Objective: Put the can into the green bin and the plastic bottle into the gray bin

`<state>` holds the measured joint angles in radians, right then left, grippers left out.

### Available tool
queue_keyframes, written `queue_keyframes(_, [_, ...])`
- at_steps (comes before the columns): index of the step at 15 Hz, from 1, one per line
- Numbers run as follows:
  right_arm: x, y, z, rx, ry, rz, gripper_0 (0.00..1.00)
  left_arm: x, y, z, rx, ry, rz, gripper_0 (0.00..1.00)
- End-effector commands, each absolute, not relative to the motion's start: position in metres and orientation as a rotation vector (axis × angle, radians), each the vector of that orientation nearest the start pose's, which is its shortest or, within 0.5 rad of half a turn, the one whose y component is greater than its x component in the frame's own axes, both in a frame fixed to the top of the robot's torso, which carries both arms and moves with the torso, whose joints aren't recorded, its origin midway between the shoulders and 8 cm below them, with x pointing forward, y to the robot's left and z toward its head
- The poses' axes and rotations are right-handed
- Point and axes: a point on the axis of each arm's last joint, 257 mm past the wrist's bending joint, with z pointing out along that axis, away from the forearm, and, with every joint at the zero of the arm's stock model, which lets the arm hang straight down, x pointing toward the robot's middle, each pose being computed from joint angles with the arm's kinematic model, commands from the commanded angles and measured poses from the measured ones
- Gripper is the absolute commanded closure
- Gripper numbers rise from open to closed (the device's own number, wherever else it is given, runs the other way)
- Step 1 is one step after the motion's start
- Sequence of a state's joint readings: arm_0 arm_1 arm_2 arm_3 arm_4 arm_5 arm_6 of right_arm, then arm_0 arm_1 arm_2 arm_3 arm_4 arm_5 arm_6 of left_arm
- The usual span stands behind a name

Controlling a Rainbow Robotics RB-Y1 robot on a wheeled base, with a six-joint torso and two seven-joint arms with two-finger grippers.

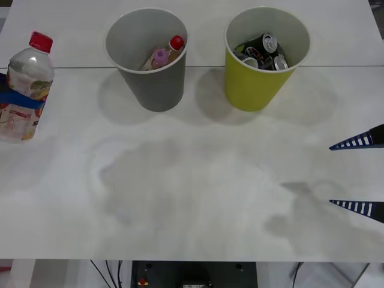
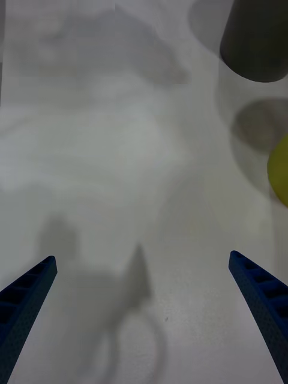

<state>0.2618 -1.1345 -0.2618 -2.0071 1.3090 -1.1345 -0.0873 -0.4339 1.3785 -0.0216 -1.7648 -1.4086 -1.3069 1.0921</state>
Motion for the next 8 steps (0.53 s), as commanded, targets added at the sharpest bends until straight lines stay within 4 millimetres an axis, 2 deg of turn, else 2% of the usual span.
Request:
queue_keyframes(1, [0.341, -0.286, -0.167, -1.634, 1.596, 0.209, 0.00, 0.457, 0.289, -0.023, 1.049, 2.267, -0.184, 1.00])
queue_keyframes(4, [0.341, -0.286, -0.167, -1.634, 1.596, 0.209, 0.00, 0.484, 0.263, -0.001, 1.130, 2.270, -0.120, 1.00])
queue_keyframes(8, [0.341, -0.286, -0.167, -1.634, 1.596, 0.209, 0.00, 0.532, 0.226, 0.030, 1.109, 2.242, -0.095, 1.00])
